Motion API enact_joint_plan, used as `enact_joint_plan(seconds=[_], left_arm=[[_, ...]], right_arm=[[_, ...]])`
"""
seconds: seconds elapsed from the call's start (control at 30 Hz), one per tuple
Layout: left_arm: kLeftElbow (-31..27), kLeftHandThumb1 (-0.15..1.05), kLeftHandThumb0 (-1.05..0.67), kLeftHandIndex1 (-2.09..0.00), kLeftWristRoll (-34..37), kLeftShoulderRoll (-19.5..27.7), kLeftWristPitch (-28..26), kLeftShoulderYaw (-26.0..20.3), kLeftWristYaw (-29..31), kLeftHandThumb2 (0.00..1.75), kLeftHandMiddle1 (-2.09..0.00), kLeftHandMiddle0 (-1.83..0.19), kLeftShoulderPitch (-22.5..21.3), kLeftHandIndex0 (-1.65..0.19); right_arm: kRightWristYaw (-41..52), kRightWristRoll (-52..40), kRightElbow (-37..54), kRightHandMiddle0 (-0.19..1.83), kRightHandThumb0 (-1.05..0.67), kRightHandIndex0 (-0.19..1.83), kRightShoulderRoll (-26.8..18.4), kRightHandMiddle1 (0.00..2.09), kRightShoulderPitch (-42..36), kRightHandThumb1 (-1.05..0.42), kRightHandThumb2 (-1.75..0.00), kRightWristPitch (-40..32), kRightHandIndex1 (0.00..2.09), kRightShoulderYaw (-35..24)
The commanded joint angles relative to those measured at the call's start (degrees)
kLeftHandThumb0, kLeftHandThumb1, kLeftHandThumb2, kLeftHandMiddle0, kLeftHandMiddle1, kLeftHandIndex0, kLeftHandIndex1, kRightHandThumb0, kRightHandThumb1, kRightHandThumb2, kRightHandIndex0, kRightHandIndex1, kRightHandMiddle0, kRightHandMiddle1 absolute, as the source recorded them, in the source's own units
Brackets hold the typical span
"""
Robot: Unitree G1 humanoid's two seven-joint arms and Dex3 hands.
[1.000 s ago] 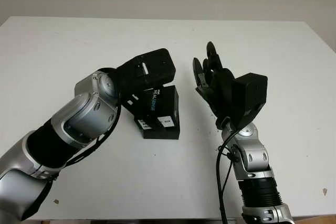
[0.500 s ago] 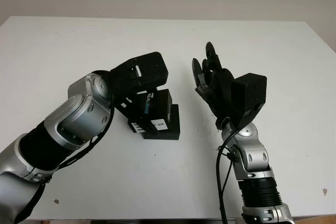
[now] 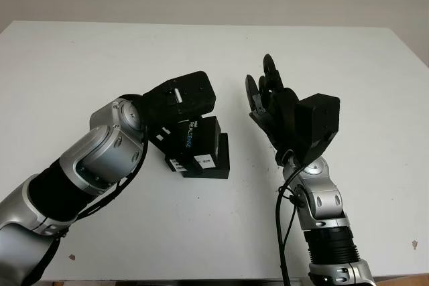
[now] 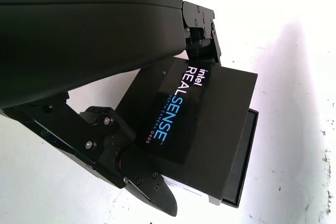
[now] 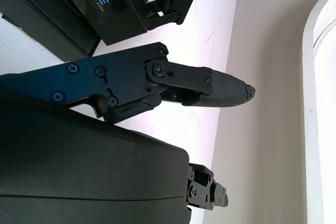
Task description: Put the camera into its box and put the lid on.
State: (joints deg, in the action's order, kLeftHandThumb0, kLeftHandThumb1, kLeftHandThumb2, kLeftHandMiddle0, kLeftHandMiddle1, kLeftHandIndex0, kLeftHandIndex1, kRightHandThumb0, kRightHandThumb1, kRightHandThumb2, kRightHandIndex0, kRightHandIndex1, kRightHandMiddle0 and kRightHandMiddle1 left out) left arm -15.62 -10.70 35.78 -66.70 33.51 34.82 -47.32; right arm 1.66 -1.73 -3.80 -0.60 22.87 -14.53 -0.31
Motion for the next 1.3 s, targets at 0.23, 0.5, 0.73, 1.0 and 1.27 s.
enact_joint_plan(seconds=[0.23, 0.5, 0.73, 1.0, 1.27], left_arm=[[0.0, 0.98, -0.15, -1.75, -1.1, -1.8, 0.9, -0.1, -1.7, 0.05, -1.75, -0.5, 0.3, -0.19], [-0.2, 0.98, -0.15, -1.75, -1.4, -3.3, -2.5, 0.9, -1.6, 0.05, -1.72, -0.46, -1.2, -0.16], [-0.5, 0.98, -0.17, -1.74, -1.4, -5.1, -4.6, 1.2, -2.7, 0.05, -1.68, -0.44, -1.2, -0.2], [-0.3, 0.98, -0.14, -1.77, -1.5, -4.8, -2.3, 2.3, -2.4, 0.05, -1.76, -0.39, -1.3, -0.19], [0.4, 0.96, -0.15, -1.78, -3.4, -3.8, 3.2, 4.0, -2.0, 0.05, -1.84, -0.31, -1.1, -0.2]], right_arm=[[-0.3, 0.1, -0.2, -0.16, -0.68, -0.17, 0.1, 0.05, 0.4, -1.05, -0.53, 0.9, 0.06, 0.1], [-0.6, -0.2, 0.0, -0.16, -0.7, -0.17, 0.7, 0.06, 0.4, -1.05, -0.53, 0.5, 0.05, 0.0], [-0.8, 0.5, -0.1, -0.16, -0.69, -0.17, 0.6, 0.05, 0.3, -1.05, -0.54, 1.1, 0.05, 0.3], [-1.3, 0.2, 0.4, -0.15, -0.69, -0.16, 1.2, 0.06, 0.1, -1.05, -0.53, 0.3, 0.05, 0.1], [-1.4, 0.4, -0.1, -0.15, -0.69, -0.16, 1.3, 0.05, -0.3, -1.05, -0.53, 1.9, 0.06, 0.6]])
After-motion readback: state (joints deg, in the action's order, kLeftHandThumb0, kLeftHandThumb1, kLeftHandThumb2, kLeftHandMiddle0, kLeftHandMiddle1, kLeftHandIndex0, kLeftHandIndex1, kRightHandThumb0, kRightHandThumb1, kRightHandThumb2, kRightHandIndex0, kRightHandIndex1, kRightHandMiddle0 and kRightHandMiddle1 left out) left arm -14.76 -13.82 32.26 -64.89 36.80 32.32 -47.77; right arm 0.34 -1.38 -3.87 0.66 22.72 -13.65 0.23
